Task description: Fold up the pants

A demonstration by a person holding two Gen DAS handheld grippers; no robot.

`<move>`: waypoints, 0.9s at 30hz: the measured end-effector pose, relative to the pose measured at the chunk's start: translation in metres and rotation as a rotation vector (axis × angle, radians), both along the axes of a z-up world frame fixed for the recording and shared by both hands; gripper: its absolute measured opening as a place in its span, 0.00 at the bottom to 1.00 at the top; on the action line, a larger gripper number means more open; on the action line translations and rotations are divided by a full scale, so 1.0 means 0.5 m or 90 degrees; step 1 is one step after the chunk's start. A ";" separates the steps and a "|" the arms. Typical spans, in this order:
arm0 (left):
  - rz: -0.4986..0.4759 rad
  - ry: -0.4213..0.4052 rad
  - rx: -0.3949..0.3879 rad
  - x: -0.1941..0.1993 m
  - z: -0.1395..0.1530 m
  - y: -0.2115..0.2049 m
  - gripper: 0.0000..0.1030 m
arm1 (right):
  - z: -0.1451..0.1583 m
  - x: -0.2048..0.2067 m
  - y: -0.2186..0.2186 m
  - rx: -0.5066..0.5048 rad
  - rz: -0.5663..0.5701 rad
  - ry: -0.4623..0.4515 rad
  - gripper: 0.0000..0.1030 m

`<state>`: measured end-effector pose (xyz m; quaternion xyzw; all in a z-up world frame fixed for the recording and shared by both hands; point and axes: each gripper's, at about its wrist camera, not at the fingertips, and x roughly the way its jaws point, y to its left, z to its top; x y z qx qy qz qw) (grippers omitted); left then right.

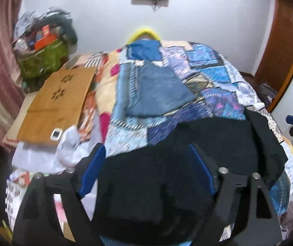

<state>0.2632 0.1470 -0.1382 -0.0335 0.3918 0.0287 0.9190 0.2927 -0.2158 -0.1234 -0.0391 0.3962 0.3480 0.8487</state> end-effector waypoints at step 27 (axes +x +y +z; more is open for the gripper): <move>-0.061 0.102 0.002 0.307 -0.134 -0.122 0.91 | -0.276 0.447 -0.117 -0.111 -0.183 0.168 0.65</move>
